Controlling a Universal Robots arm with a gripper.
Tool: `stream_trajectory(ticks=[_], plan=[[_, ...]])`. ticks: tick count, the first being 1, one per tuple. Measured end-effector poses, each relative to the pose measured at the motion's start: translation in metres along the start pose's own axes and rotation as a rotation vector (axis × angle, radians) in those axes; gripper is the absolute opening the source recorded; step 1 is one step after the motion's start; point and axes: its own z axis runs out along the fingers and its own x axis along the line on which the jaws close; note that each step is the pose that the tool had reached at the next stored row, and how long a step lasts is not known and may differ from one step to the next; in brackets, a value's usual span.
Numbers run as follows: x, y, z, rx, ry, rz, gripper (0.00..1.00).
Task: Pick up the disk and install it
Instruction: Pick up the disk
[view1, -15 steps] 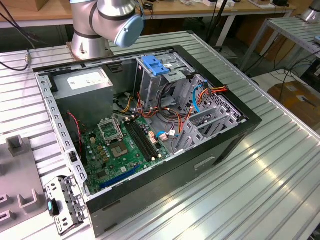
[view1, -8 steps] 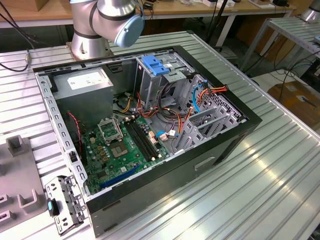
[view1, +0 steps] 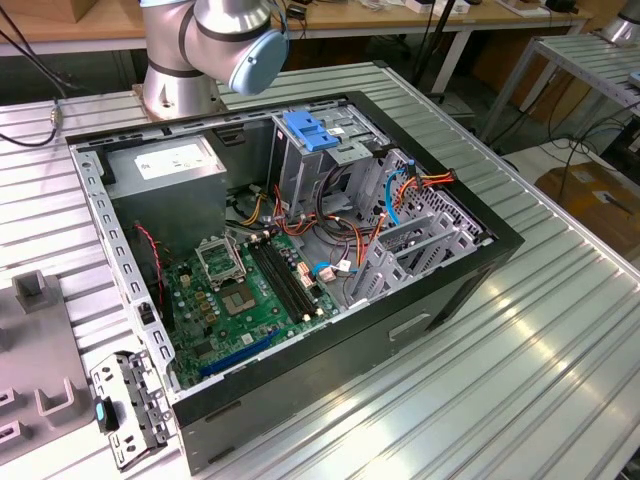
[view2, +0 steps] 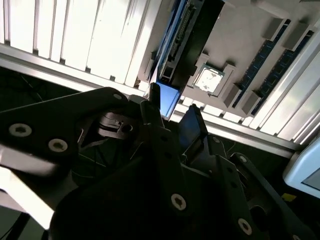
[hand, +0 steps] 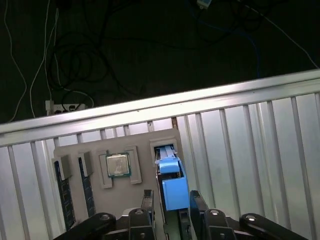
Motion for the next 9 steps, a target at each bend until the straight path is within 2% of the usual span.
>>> stream_trajectory(ticks=[3,4,9], plan=[[0.0,0.0001,0.0013,-0.0005,0.0005,0.01,0.44],[0.0,0.0001,0.0014,-0.0003,0.0004,0.01,0.5],[0.0,0.0001,0.0028,0.0003,0.0,0.007,0.5]])
